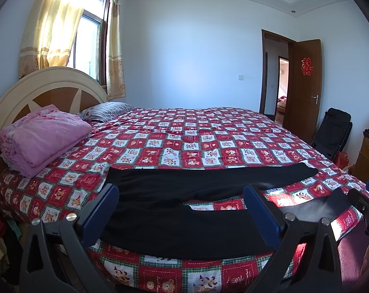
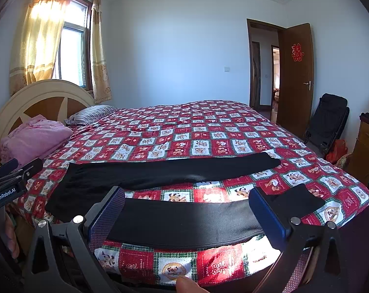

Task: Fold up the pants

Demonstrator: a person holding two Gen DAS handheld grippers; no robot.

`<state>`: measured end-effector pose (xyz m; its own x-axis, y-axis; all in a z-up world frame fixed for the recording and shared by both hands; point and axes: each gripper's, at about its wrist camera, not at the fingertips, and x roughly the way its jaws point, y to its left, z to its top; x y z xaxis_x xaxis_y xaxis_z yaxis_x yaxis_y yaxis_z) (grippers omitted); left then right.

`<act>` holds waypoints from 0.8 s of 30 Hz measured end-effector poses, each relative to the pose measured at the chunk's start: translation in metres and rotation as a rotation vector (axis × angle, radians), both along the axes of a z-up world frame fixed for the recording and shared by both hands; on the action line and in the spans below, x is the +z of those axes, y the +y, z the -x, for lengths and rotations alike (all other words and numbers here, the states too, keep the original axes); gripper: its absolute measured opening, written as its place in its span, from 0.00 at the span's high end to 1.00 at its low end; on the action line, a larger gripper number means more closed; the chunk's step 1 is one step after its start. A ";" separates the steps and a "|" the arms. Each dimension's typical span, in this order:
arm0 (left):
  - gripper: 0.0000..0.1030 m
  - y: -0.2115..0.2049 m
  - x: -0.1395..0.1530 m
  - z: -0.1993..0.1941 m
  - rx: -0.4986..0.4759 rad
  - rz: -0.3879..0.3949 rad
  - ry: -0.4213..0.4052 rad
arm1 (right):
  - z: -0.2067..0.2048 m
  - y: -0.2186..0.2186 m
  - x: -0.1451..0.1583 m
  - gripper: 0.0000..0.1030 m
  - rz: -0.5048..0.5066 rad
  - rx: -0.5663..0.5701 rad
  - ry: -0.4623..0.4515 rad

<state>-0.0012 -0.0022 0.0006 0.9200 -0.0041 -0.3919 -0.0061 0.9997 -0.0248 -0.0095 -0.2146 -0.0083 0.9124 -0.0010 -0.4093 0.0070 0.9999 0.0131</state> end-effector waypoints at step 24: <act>0.00 -0.003 -0.002 0.000 -0.001 0.004 0.005 | -0.005 0.000 -0.005 0.01 -0.002 -0.003 0.025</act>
<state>-0.0012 -0.0051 -0.0010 0.9181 -0.0064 -0.3963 -0.0052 0.9996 -0.0283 -0.0046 -0.2151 -0.0130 0.9018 -0.0026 -0.4321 0.0101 0.9998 0.0150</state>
